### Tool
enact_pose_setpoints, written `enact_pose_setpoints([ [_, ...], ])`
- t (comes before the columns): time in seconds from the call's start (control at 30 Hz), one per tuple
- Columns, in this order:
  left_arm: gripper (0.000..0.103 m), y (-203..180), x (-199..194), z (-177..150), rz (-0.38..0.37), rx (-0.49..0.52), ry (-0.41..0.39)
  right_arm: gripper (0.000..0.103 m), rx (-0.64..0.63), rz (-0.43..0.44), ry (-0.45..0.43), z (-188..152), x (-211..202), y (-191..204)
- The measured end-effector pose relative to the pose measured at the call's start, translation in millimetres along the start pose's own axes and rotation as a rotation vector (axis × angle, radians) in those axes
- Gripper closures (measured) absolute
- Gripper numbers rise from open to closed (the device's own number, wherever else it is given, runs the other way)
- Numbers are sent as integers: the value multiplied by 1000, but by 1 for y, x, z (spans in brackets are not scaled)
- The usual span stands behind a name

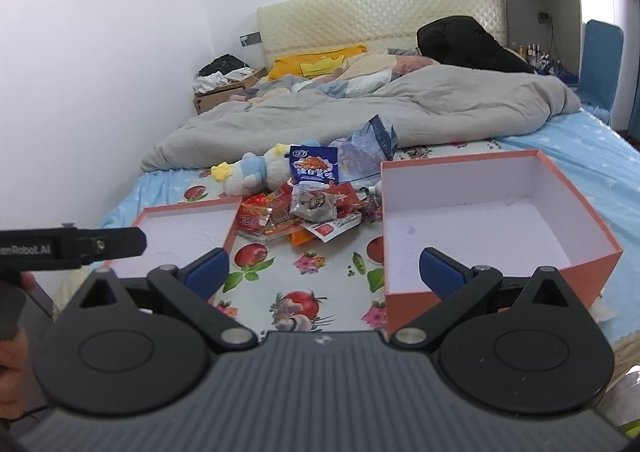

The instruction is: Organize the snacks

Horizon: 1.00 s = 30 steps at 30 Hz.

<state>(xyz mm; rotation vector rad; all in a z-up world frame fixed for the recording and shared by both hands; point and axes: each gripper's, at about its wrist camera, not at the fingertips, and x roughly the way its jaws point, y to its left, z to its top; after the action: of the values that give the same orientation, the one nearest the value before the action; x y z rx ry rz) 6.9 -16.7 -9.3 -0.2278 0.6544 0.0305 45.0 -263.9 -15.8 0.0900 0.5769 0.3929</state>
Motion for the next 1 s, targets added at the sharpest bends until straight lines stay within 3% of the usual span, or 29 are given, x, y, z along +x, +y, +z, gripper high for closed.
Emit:
enact_pose_setpoints([
  [0.43, 0, 0, 18, -4, -13, 2, 26, 0, 4, -5, 12, -8, 6, -4],
  [0.67, 0, -1, -6, 0, -23, 24, -45, 0, 15, 0, 5, -8, 0, 1],
  [1.0, 0, 8, -6, -5, -4, 21, -15, 0, 40, -20, 4, -14, 9, 14],
])
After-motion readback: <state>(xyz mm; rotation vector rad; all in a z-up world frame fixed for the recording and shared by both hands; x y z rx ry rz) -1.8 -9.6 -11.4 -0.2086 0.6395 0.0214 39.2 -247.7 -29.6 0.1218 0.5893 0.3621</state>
